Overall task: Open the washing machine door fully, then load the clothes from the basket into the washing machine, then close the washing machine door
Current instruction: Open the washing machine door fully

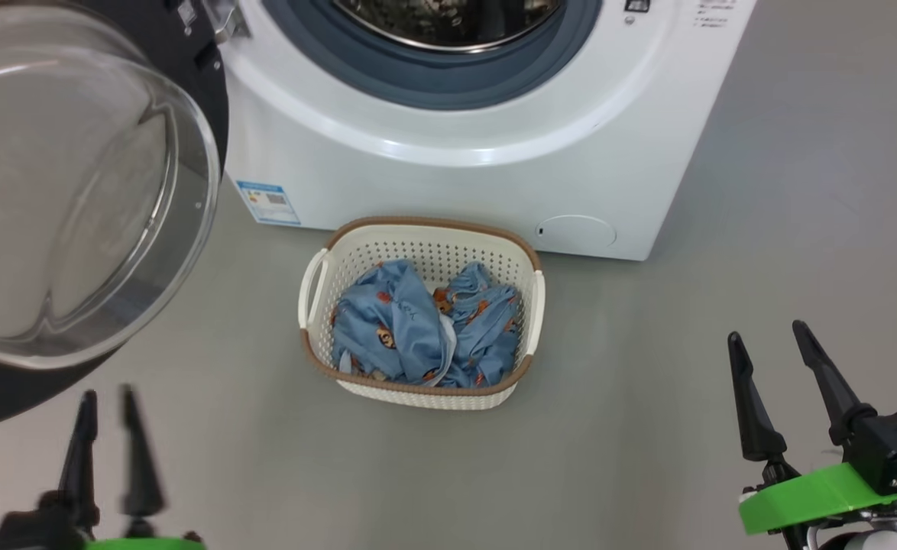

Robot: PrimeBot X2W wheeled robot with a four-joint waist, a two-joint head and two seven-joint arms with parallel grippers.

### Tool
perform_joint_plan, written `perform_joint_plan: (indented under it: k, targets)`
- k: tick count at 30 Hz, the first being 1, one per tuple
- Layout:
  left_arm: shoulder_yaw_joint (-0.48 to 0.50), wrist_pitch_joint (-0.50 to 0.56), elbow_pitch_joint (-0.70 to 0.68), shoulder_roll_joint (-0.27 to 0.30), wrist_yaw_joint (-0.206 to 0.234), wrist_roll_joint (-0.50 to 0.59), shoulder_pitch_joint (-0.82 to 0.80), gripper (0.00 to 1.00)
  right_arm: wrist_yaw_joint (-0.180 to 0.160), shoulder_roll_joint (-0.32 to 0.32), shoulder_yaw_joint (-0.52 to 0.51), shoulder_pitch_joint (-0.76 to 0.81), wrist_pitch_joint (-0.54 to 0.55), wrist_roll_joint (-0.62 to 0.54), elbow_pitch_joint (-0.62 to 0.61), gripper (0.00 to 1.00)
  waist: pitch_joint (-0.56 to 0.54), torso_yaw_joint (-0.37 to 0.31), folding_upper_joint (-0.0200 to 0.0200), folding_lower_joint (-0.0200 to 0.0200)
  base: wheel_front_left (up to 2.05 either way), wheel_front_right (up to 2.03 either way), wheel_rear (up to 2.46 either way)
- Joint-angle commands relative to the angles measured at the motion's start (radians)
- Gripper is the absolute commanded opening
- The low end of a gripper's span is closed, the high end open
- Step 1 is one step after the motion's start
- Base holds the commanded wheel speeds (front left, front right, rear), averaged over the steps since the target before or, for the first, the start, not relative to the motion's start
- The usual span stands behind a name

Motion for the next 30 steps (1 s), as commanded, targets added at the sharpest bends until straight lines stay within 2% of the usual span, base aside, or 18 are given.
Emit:
perform_joint_plan:
  k: [1, 4, 11, 21, 30]
  targets:
    - [0.014, -0.004, -0.027, 0.021, 0.008, -0.007, -0.005, 1.0, 0.002, 0.002, 0.028, 0.006, -0.007, -0.008, -0.027, 1.0, -0.023, -0.022, 0.0, 0.0, 0.0, 0.0, 0.0]
    - [-0.05, 0.007, -0.011, 0.021, 0.017, -0.016, 0.002, 1.0, 0.002, 0.003, 0.041, 0.022, -0.008, -0.005, -0.031, 1.0, -0.042, -0.049, 0.0, 0.0, 0.0, 0.0, 0.0]
    - [-0.118, 0.026, 0.015, 0.021, 0.016, -0.015, 0.014, 1.0, 0.002, 0.003, 0.059, 0.045, -0.016, 0.013, -0.03, 1.0, -0.081, -0.112, 0.0, 0.0, 0.0, 0.0, 0.0]
    - [-0.151, 0.05, 0.045, 0.025, 0.009, -0.017, 0.026, 1.0, 0.002, 0.004, 0.086, 0.083, -0.014, 0.026, -0.034, 1.0, -0.118, -0.204, 0.0, 0.0, 0.0, 0.0, 0.0]
    - [-0.149, 0.074, 0.046, 0.033, 0.025, -0.019, 0.037, 1.0, 0.002, 0.004, 0.105, 0.096, -0.01, 0.034, -0.03, 1.0, -0.14, -0.235, 0.0, 0.0, 0.0, 0.0, 0.0]
